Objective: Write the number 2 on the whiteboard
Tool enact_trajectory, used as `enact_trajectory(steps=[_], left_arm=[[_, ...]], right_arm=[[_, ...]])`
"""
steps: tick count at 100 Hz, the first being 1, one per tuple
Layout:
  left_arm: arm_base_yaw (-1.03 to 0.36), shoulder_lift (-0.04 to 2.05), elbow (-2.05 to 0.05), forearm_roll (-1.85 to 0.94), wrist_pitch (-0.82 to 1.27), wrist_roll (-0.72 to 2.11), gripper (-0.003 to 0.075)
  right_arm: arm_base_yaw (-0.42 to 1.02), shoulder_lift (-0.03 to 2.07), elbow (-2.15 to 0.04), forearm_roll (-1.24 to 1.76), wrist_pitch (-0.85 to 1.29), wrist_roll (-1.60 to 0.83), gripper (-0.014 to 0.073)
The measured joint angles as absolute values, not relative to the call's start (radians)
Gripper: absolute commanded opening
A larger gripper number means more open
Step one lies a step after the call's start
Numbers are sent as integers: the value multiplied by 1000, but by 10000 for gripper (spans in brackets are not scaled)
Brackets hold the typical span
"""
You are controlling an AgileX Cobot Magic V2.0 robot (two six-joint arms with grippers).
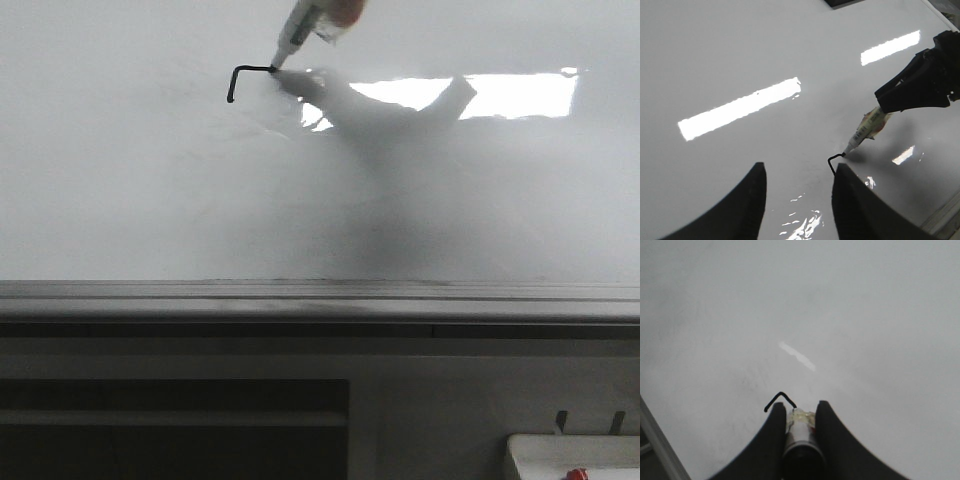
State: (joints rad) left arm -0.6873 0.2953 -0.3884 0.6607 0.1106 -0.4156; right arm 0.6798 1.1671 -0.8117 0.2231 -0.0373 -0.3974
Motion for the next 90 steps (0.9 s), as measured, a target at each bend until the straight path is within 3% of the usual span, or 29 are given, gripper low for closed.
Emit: enact_trajectory(steps=[45,90], left_arm=[[-687,295,-388,661,111,-416,279],[-687,295,-384,661,123,-416,279]], right_arm=[[814,1257,-768,269,-45,-400,-68],[686,1072,-655,297,42,-398,-68]])
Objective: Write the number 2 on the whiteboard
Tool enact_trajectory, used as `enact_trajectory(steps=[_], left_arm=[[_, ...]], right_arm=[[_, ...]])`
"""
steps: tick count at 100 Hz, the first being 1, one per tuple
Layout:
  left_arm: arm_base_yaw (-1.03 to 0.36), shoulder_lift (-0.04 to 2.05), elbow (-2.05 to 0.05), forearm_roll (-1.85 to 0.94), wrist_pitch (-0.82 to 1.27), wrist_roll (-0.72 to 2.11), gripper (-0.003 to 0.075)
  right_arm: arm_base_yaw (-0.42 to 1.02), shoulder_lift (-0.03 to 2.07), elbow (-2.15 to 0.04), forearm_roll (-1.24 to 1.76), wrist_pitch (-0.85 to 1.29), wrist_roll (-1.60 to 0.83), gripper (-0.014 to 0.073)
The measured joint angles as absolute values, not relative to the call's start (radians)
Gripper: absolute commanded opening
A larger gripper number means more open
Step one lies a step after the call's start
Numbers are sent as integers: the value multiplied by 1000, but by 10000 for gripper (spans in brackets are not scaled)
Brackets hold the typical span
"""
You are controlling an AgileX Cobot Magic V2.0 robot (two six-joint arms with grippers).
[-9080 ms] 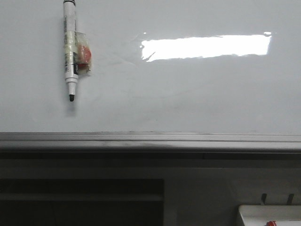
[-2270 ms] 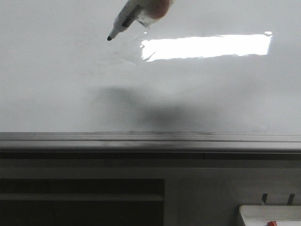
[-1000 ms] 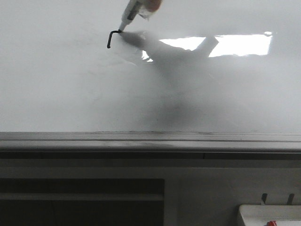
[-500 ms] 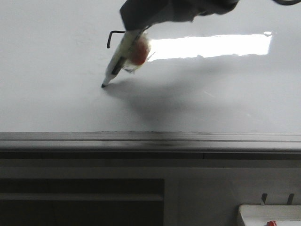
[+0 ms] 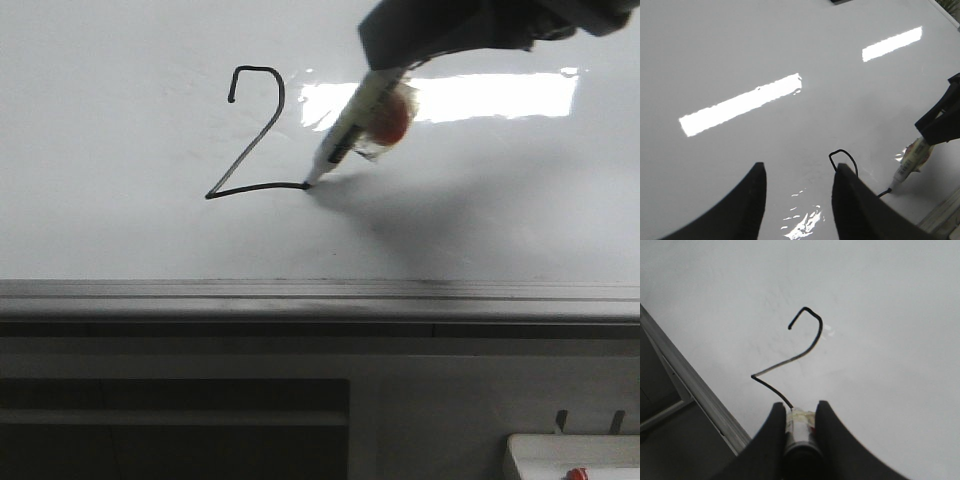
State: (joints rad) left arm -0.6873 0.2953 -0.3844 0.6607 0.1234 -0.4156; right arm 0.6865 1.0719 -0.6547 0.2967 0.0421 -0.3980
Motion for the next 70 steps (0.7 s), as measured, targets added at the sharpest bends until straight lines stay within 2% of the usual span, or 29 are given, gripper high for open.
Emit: enact_trajectory(steps=[22,40,51,70], left_arm=[[-687,295,-384,661,120,-416,283],[-725,315,-363,662,6,-416,305],[-786,401,-337,642,-24,-416,368],[-924,613,-325,789,-79,-414,371]], right_arm=[[732,985,-634,285,92,-404,-68],[828,951,-634,255,128,-406,-72],[888,962,-658,204,183,-406,-72],[934,1009,-732,178,288,-407,-72]])
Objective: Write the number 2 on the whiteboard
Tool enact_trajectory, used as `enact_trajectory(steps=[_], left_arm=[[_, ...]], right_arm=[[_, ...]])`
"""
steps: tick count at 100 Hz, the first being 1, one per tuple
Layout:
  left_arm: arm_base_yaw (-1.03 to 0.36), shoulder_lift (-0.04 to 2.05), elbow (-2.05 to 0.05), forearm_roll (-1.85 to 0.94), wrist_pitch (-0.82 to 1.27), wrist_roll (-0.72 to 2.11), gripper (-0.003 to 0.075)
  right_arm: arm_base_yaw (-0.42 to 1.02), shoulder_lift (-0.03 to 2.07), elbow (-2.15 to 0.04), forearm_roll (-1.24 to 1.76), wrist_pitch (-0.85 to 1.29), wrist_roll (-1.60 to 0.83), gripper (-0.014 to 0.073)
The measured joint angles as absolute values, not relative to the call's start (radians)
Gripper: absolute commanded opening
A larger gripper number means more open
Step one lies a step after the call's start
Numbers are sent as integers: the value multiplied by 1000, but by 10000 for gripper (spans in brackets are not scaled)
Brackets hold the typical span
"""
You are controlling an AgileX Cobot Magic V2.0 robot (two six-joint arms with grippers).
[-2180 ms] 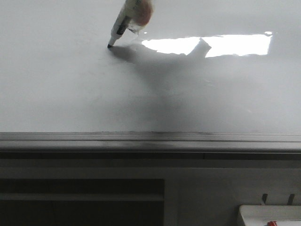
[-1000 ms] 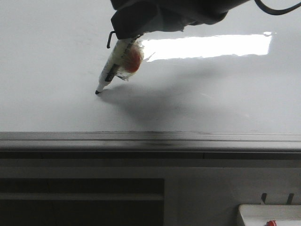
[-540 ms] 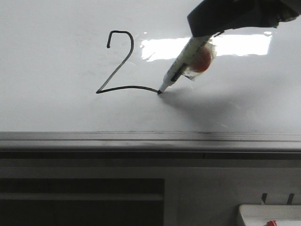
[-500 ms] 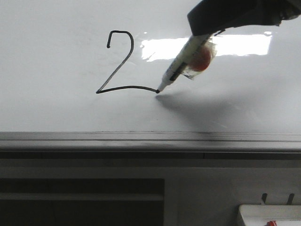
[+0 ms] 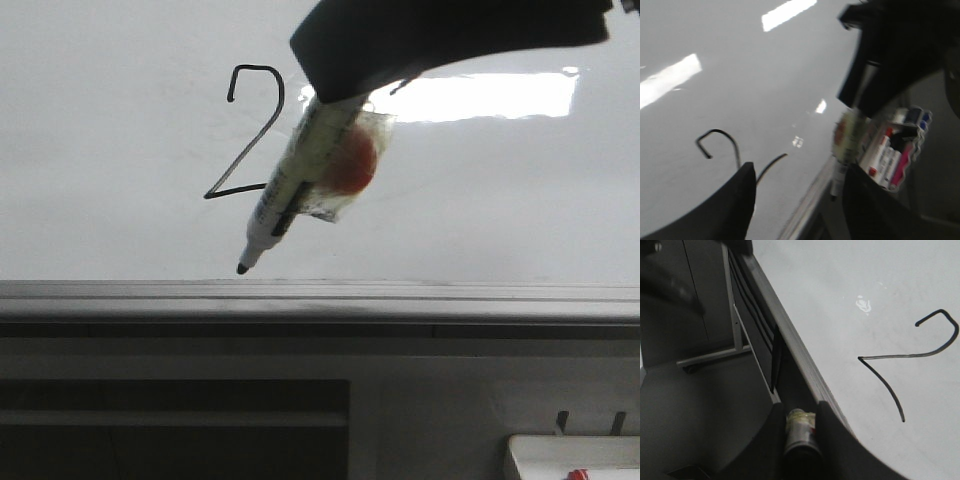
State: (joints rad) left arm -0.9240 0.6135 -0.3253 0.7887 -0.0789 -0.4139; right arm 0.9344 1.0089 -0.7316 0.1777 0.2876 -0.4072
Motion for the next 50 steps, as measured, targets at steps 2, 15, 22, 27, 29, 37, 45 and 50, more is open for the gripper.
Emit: enact_trajectory(steps=[2,15,22,27,29,37,45,50], left_arm=[[-935,628,-325,802,-86,-414,371],[-955,749,-325,829,-98,-414,371],[-955,805,-325,827,-100,-414,370],[-951,833,-335,814,-100,-414,371],[-951,843,-339,809,-100,-414,371],[-949,875,-369,801,-100,-414,371],[-949,905,-387,801,-108,-414,371],[-949,919,-395,801,-112,-414,371]], right_arm=[[937,1014,-741,178,295,-407,-72],[946,1026,-790,173,331,-407,-72],[959,1026,-810,171,346,-407,-72],[971,1026,-823,171,362,-407,-72],[976,1026,-826,171,370,-407,-72],[989,1026,-834,171,394,-407,-72],[1002,1026,-834,171,399,-407,-72],[1010,1026,-834,171,394,-407,-72]])
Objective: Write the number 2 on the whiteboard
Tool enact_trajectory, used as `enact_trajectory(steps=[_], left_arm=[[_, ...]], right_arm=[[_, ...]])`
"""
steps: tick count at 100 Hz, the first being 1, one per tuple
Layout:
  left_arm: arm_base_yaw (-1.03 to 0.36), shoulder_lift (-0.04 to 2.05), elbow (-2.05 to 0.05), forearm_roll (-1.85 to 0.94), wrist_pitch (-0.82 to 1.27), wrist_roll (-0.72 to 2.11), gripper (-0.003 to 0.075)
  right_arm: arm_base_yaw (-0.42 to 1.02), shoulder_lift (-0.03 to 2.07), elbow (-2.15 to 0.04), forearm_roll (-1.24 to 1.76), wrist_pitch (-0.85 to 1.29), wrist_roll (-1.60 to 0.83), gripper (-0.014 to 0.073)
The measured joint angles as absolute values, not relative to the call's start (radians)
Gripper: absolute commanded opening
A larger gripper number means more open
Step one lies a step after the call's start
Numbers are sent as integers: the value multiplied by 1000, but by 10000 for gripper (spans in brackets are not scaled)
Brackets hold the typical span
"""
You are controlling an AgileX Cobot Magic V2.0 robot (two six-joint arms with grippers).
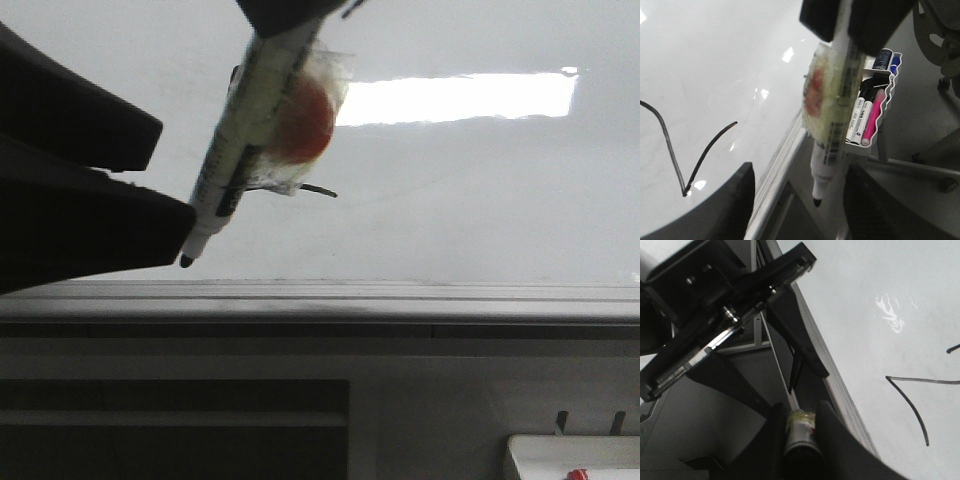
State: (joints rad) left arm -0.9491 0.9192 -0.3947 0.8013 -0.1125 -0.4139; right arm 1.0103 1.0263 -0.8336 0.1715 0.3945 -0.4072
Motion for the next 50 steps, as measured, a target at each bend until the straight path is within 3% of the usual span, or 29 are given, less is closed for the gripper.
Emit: enact_trajectory(steps=[33,40,50], left_arm=[[-949,946,-399,801,-151,-414,344],[-949,946,-399,801,-151,-414,275],[-949,946,-399,801,-151,-414,109]], right_arm=[[1035,1026,-834,173,351,-407,-72],[1035,1026,-834,173,351,-407,-72],[1035,1026,-834,173,353,-407,-72]])
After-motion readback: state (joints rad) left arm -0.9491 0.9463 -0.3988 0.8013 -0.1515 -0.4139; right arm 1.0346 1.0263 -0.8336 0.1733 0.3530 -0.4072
